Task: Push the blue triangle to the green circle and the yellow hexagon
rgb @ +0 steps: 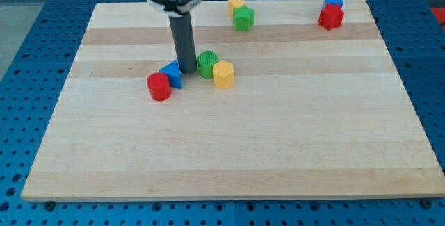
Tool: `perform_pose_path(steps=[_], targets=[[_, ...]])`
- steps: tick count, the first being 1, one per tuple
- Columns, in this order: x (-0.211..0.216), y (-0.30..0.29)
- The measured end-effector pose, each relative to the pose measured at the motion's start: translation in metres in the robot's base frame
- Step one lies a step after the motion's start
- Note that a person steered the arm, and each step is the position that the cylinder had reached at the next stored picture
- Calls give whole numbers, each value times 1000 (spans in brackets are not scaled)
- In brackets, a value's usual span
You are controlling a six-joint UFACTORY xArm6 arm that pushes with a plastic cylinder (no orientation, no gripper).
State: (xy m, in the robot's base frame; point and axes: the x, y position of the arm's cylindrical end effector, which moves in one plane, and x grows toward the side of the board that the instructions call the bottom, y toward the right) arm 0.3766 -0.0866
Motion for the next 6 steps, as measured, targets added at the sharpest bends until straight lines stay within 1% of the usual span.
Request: perform_pose_path(steps=[1,2,4,5,6], targets=[[-27,-28],[-27,-28],[52,-56],[53,-56],[48,-16]])
